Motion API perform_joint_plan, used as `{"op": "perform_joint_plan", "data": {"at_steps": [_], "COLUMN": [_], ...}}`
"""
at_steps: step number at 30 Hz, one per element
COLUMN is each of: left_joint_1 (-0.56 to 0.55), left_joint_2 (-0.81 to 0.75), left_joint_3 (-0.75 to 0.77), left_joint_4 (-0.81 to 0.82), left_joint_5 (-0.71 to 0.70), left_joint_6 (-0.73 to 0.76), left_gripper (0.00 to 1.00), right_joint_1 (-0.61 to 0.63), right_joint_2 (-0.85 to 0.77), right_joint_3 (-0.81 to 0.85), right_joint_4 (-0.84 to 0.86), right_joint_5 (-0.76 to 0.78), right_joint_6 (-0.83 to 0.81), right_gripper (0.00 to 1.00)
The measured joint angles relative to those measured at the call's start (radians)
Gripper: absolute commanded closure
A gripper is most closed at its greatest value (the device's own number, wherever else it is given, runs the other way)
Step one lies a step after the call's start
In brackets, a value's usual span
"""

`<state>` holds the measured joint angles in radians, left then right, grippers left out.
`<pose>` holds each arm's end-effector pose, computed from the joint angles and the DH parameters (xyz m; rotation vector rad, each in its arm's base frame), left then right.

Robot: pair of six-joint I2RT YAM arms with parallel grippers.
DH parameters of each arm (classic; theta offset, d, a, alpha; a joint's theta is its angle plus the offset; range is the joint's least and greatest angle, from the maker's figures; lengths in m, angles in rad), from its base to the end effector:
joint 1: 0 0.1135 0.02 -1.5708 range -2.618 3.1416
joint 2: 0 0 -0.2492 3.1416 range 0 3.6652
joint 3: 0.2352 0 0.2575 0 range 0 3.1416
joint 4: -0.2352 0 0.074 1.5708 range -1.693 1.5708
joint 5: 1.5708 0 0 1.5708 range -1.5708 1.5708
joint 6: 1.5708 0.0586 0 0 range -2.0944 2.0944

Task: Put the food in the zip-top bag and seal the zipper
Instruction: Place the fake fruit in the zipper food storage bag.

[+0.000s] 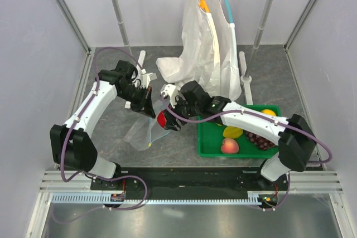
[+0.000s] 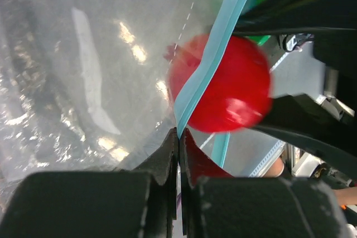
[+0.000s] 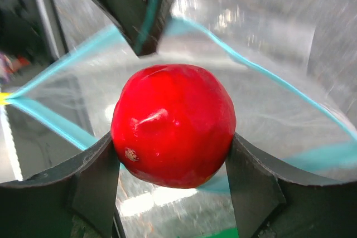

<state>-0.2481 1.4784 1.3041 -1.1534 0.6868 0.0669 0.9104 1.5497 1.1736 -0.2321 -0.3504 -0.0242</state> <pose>0.2650 -0.1055 0.2615 0.5580 2.7362 -1.0243 0.2145 0.3090 0.2528 -1.2076 1.9284 0.8696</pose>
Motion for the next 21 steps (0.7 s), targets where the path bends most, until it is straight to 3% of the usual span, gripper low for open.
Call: {"op": "perform_joint_plan", "data": {"at_steps": [1,5,11,21], "left_joint_1": [0.000,0.002,0.035,0.059], "left_joint_2": [0.000,0.000,-0.004,-0.082], "left_joint_3": [0.000,0.000,0.000,-0.019], "left_joint_4": [0.000,0.001,0.001,0.034], "left_joint_5": [0.005,0.028,0.071,0.129], "left_joint_6": [0.000,-0.006,-0.021,-0.076], "left_gripper": [0.98,0.98,0.98,0.98], "right_joint_1": [0.003,0.010,0.013,0.013], "right_joint_2": [0.023,0.110,0.122,-0.021], "right_joint_3": [0.013,0.064,0.093,0.117], "right_joint_4": [-0.034,-0.127,-0.251,-0.431], "right_joint_5": [0.008,0.043,0.098,0.134], "right_joint_6": [-0.017,-0.071,-0.195,-0.473], "right_gripper": [0.30,0.12,0.04,0.02]}}
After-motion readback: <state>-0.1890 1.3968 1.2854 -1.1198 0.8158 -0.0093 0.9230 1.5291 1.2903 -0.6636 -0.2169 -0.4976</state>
